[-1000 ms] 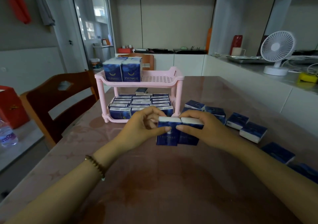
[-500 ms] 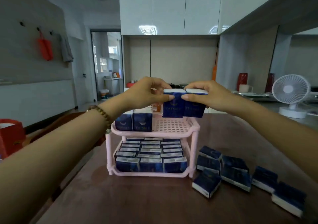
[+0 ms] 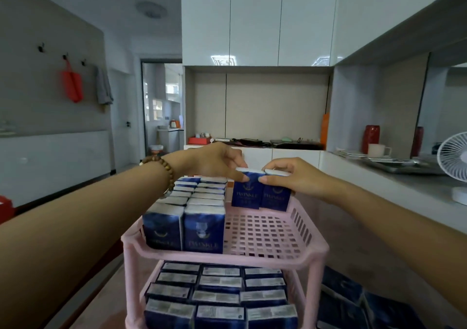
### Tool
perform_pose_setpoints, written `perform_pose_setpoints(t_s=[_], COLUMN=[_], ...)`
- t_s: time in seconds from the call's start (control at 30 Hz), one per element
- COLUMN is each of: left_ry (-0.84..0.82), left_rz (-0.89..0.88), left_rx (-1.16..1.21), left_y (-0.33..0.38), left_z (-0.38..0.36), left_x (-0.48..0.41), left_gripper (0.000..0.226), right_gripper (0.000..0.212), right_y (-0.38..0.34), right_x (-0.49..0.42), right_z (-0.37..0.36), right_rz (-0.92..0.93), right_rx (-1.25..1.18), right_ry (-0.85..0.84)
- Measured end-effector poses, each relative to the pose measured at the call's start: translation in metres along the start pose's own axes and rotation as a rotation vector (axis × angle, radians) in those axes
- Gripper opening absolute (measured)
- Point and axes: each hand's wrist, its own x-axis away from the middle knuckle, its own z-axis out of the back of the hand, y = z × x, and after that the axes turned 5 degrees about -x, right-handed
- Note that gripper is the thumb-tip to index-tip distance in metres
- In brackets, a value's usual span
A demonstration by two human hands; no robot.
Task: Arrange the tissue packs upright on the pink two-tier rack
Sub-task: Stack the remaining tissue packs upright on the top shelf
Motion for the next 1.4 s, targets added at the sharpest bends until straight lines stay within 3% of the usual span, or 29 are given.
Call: perform_pose_setpoints(t_s=[0.43,0.67,0.97,1.17,1.4], left_ry=[-0.085,-0.114,-0.102,-0.105,-0.087], left_rz=[0.08,0.108,0.127,0.123,0.118], left_rx=[-0.115,-0.158,-0.133,-0.131,-0.128], left_y=[-0.017,-0.012,-0.019,-0.014,-0.01], left_z=[-0.01,-0.006,-0.01,-0.01,-0.009], left_x=[-0.01,-0.01,-0.015,-0.014,-0.01], left_gripper=[0.012,0.028,0.013,0.031,0.038], right_gripper=[0.021,0.037,0.033,0.042,0.043], right_y=[0.014,0.011,0.022,0.024,0.025], right_x=[-0.026,-0.02,-0.026,-0.022,-0.021], right_z=[-0.008,0.008,0.003,0.005,0.007], right_rz=[0.009,-0.073,-0.033,-0.03,-0.019], right_rx=[0.162,0.21,0.158,0.204,0.234], right_ry=[-0.128,-0.21,-0.181,-0.164,-0.148])
